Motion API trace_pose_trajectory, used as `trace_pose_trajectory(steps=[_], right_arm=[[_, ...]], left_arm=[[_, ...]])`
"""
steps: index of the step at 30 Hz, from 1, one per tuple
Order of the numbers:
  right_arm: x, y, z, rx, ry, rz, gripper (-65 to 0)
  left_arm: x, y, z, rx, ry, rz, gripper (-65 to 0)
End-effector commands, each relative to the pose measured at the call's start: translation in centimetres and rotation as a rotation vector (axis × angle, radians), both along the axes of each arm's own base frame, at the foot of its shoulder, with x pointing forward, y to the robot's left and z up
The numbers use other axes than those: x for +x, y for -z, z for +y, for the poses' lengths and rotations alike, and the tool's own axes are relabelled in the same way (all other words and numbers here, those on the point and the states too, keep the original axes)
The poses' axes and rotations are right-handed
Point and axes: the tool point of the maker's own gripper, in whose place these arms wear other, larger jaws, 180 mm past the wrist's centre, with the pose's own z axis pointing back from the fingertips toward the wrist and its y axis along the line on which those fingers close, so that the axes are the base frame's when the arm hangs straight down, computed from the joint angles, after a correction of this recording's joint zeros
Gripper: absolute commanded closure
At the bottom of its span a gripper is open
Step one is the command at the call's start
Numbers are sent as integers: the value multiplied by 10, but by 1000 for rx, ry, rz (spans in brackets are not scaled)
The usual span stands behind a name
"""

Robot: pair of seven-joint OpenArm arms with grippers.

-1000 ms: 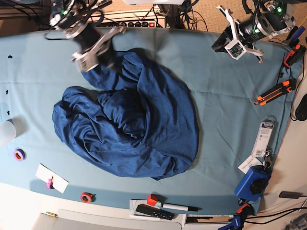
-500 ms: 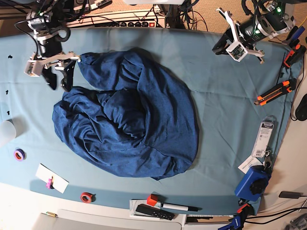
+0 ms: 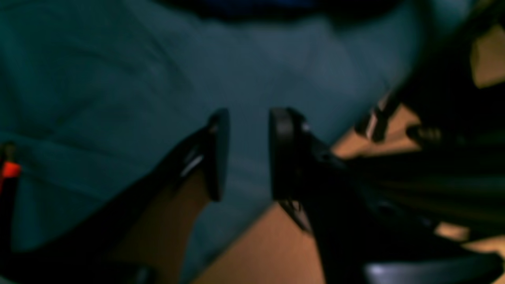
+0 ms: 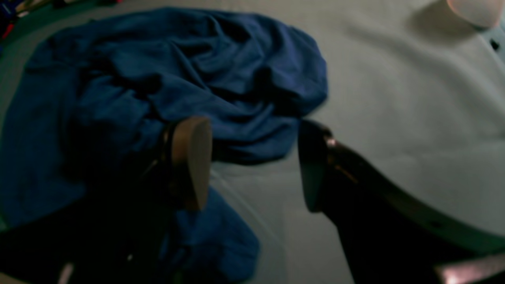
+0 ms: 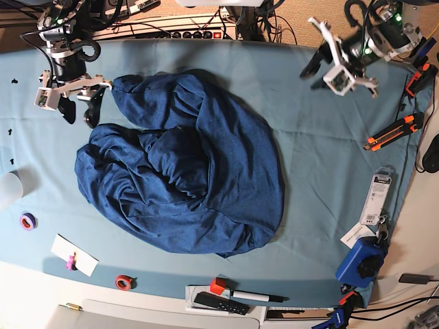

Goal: Layout the t-shirt on the table in an organized manner, then fold the t-shirt properly
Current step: 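Move the right gripper down toward the heaped blue t-shirt, then grasp the middle of the blue t-shirt with the right gripper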

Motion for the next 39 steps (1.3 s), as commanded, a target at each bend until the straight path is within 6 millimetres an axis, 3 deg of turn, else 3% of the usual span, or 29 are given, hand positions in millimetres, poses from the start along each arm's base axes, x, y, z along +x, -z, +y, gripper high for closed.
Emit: trace_pose_trajectory(steps=[1, 6, 14, 23, 28, 31, 33, 39], right_arm=[[9, -14, 13, 5, -54, -59, -348], [43, -16, 70, -14, -211, -76, -348], [104, -38, 135, -236, -271, -140, -348], [180, 2, 218, -288, -394, -64, -348], [228, -5, 264, -414, -438, -82, -348], [251, -5, 274, -572, -450, -78, -348], [263, 7, 275, -625, -474, -38, -348], [291, 42, 253, -650, -481, 50, -348]], left_arm=[[5, -10, -3, -32, -16, -32, -213], [12, -12, -4, -51, -54, -45, -213], [12, -12, -3, -46, -55, -45, -213], [12, -11, -2, -39, -56, -45, -213], [17, -10, 4, -36, -108, -44, -213], [19, -8, 9, -3, -119, -52, -213], [19, -7, 10, 12, -118, -54, -213], [19, -7, 10, 14, -117, -56, -213]])
